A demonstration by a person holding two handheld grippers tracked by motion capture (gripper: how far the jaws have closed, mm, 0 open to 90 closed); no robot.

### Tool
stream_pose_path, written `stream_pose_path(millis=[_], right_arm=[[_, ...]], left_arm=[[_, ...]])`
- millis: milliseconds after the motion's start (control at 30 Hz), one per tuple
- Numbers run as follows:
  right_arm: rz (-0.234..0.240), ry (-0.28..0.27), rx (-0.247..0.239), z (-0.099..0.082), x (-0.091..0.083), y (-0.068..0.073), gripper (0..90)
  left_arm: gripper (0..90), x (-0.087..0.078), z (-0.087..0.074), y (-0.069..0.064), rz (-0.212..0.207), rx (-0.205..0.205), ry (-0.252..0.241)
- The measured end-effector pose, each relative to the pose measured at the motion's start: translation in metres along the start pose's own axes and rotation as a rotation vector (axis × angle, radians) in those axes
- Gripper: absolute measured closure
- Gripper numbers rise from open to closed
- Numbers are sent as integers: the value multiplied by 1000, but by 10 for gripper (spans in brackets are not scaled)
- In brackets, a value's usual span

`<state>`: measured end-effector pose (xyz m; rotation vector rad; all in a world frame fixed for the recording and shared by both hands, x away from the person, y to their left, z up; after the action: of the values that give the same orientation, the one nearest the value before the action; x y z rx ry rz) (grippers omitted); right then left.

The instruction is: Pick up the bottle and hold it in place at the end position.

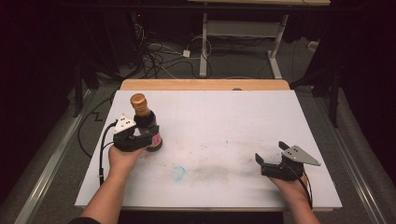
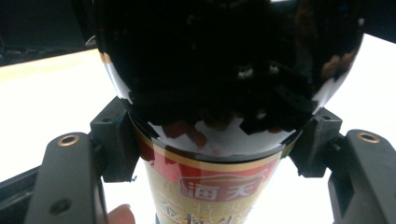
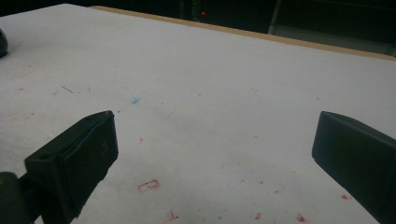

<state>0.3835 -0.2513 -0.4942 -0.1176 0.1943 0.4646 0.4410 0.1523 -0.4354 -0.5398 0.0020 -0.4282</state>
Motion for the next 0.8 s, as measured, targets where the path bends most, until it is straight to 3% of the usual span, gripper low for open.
stream_pose_path(millis=[300,467,800], right_arm=[[3,4,2,0,0,-1,12],[4,5,0,0,0,-1,12],[0,1,1,0,-1,-2,12]], left_arm=[[290,8,-1,-20,-56,8,9],[290,15,-7,-33,-93,-8,31],[289,31,-21,-68,-166,4,60]])
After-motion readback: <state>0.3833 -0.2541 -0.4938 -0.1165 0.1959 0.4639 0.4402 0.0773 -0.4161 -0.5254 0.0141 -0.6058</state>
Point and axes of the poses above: each handheld gripper's, and its own axes: x roughly forward along the jaws, z roughly out of its top, y roughly to its left, the point moved 6 cm from there along x, roughly forward along the jaws, and after that the axes turned 8 degrees about -y, right-handed, at the moved point
